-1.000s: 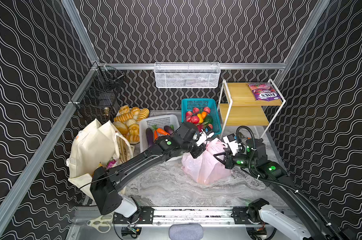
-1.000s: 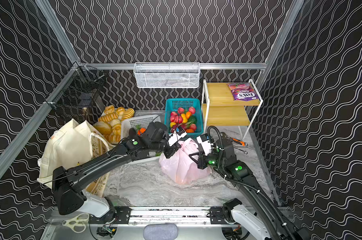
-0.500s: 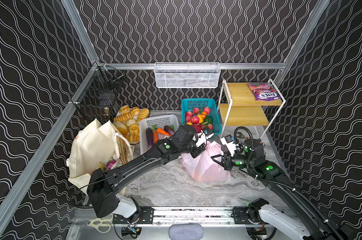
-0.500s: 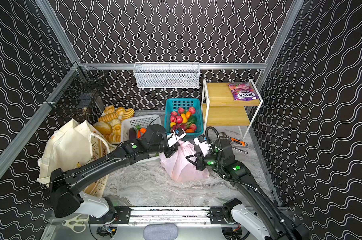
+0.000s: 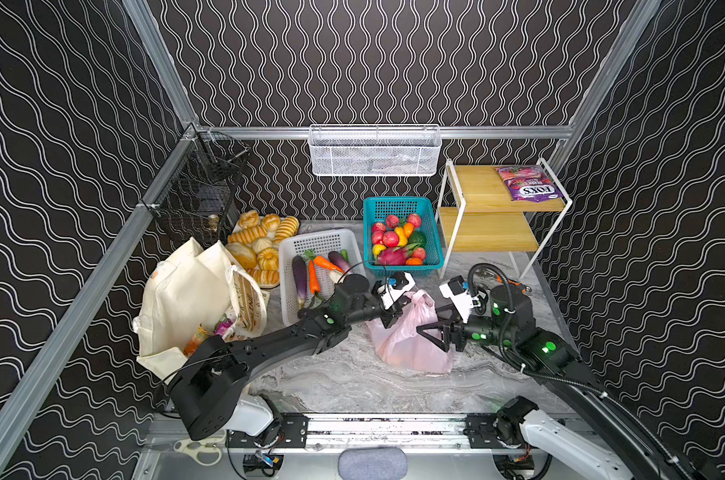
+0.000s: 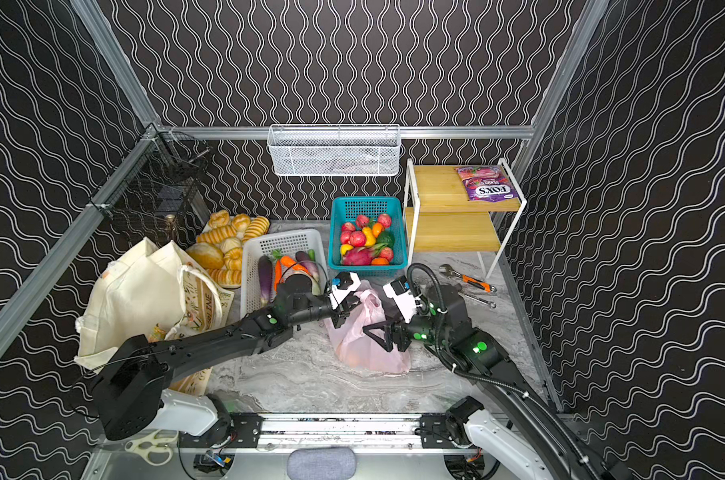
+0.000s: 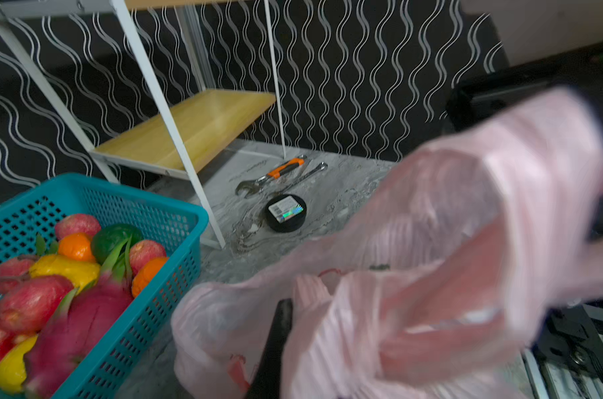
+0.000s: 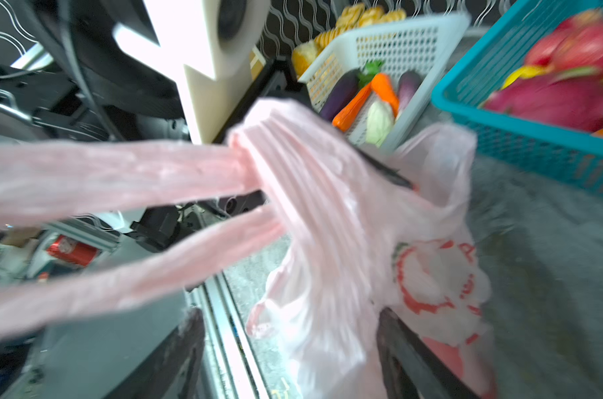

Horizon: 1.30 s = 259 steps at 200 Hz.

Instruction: Place the mixed food into the grocery bags and tie them

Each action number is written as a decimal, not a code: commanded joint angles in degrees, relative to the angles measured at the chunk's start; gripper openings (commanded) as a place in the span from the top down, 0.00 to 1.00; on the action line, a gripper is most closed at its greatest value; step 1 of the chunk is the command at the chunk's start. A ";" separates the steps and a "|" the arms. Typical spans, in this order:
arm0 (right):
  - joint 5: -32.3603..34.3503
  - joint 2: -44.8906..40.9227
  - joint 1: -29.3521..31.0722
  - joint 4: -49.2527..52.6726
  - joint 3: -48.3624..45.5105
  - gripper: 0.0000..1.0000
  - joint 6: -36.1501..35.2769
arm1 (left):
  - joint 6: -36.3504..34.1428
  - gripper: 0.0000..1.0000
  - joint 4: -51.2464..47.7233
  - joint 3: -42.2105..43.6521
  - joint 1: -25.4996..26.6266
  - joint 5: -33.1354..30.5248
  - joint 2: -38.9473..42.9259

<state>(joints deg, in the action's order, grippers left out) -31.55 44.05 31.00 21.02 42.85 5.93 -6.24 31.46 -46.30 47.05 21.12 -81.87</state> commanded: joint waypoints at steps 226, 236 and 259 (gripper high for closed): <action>16.85 13.97 18.08 -11.44 2.47 0.80 3.23 | 8.01 1.00 27.23 -0.28 -5.95 20.89 -7.26; 18.97 14.00 18.56 -13.40 1.05 0.79 3.86 | 9.54 1.00 28.92 -0.45 -6.07 22.53 -8.06; 23.71 7.38 18.53 -16.69 -3.83 0.74 4.32 | 10.72 1.00 30.07 0.46 -6.08 23.40 -8.41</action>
<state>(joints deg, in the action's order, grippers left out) -14.81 56.51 49.23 9.58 41.98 9.80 1.30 54.87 -46.15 41.15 41.34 -90.26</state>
